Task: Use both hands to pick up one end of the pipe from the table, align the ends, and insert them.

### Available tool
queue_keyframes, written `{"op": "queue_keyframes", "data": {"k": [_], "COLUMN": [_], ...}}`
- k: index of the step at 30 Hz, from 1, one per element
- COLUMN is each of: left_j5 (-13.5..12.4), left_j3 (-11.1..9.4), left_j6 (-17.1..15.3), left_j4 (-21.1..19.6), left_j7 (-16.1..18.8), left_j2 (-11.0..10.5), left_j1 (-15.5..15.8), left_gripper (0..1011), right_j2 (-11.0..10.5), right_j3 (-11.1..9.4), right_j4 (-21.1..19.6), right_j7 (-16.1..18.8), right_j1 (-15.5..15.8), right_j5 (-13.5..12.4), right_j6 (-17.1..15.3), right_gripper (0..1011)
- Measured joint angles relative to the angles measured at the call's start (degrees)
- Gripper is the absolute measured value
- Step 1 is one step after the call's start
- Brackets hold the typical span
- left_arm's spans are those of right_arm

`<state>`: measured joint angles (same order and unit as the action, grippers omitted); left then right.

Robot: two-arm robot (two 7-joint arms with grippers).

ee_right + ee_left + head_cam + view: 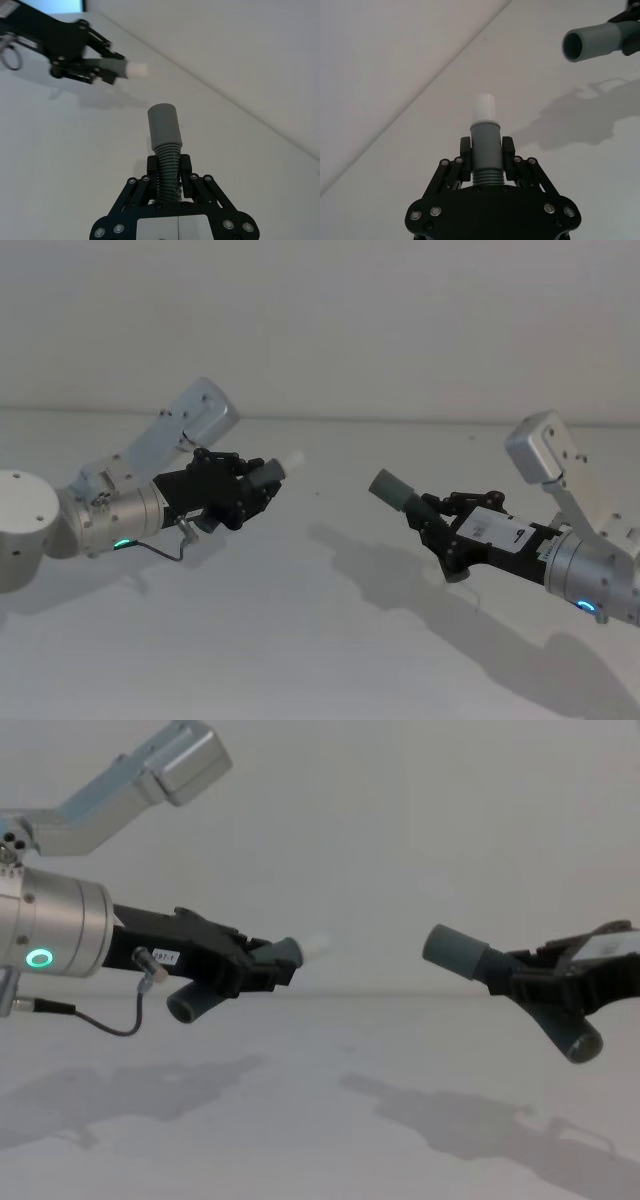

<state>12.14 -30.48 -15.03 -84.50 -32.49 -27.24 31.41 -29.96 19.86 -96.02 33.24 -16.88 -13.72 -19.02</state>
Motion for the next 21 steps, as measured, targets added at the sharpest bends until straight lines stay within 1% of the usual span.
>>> {"op": "queue_keyframes", "data": {"k": [3, 4, 6, 11, 12, 15, 16, 18, 19, 21], "left_j5": [0.4, 0.4, 0.7, 1.0, 1.1, 1.2, 1.3, 1.4, 1.5, 1.5], "left_j3": [-0.4, -0.6, -1.0, -1.8, -2.1, -2.4, -2.7, -2.9, -3.1, -3.3], "left_j6": [1.3, 1.5, 2.4, 3.8, 4.1, 4.7, 5.1, 5.5, 6.0, 6.4], "left_j4": [0.4, 0.5, 0.8, 1.3, 1.5, 1.7, 1.8, 2.0, 2.1, 2.2], "left_j7": [-2.4, -2.7, -4.5, -7.6, -8.4, -9.6, -10.4, -11.1, -11.8, -12.5], "left_j2": [-0.6, -0.8, -1.2, -2.0, -2.2, -2.6, -2.9, -3.1, -3.3, -3.5], "left_j1": [0.8, 1.0, 1.7, 2.9, 3.3, 3.8, 4.1, 4.4, 4.7, 5.0], "left_gripper": [352, 353, 352, 352, 352, 352, 352, 352, 352, 352], "right_j2": [-0.6, -1.1, -1.7, -2.8, -3.3, -3.8, -4.2, -4.5, -4.8, -5.2], "right_j3": [0.2, 0.4, 0.7, 1.4, 1.8, 2.2, 2.5, 2.8, 3.1, 3.5], "right_j4": [0.0, 0.1, 0.3, 0.9, 1.2, 1.6, 1.8, 2.1, 2.4, 2.8], "right_j7": [1.5, 2.5, 4.2, 7.5, 8.8, 10.7, 11.8, 13.0, 14.4, 15.6], "right_j1": [-0.3, -0.6, -1.0, -2.0, -2.5, -3.1, -3.6, -4.0, -4.4, -5.0], "right_j5": [-0.4, -0.6, -1.0, -1.6, -1.9, -2.3, -2.5, -2.7, -2.9, -3.1], "right_j6": [1.4, 2.2, 3.6, 6.0, 7.0, 8.3, 9.0, 9.7, 10.6, 11.3], "right_gripper": [264, 264, 264, 264, 264, 264, 264, 264, 264, 264]}}
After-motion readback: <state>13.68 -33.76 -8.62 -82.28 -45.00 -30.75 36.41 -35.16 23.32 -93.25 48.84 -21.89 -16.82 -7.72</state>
